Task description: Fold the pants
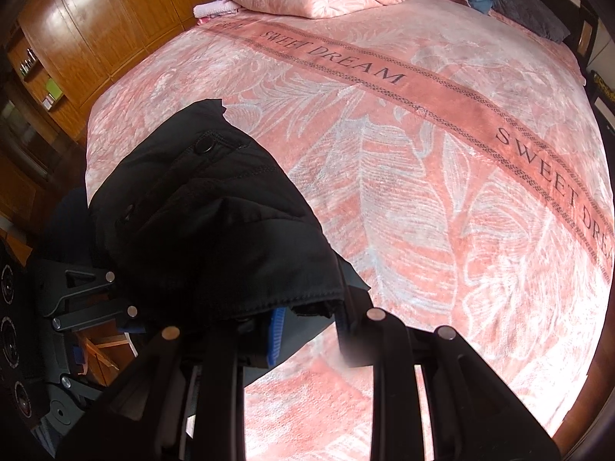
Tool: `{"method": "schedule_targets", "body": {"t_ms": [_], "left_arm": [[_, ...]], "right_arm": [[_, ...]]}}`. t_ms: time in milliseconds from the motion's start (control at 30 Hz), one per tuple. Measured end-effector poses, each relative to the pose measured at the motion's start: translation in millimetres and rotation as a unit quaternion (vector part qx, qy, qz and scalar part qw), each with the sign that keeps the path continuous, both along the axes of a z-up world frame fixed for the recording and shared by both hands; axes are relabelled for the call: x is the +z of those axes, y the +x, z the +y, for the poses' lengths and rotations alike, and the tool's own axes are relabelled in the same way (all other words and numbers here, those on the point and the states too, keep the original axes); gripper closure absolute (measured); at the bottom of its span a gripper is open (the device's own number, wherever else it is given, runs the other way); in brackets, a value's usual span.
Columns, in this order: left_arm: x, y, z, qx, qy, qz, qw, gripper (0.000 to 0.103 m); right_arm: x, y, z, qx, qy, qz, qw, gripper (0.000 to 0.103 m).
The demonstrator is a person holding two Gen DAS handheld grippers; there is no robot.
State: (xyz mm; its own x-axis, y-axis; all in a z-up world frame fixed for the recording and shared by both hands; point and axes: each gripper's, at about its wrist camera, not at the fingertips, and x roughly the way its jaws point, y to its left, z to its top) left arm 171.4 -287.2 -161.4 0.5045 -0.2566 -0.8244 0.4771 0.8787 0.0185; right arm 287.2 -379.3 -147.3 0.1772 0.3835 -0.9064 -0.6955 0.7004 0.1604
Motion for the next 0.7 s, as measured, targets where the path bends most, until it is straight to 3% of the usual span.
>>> {"method": "schedule_targets", "body": {"t_ms": [433, 700], "left_arm": [[-13.3, -0.2, -5.6, -0.012, 0.032, -0.008, 0.9994, 0.07], [-21.0, -2.9, -14.8, -0.05, 0.056, 0.004, 0.9972, 0.064]], "right_arm": [[-11.4, -7.4, -7.6, -0.042, 0.0, 0.002, 0.999, 0.078], [-11.4, -20.8, -13.1, -0.11, -0.02, -0.002, 0.994, 0.07]]}}
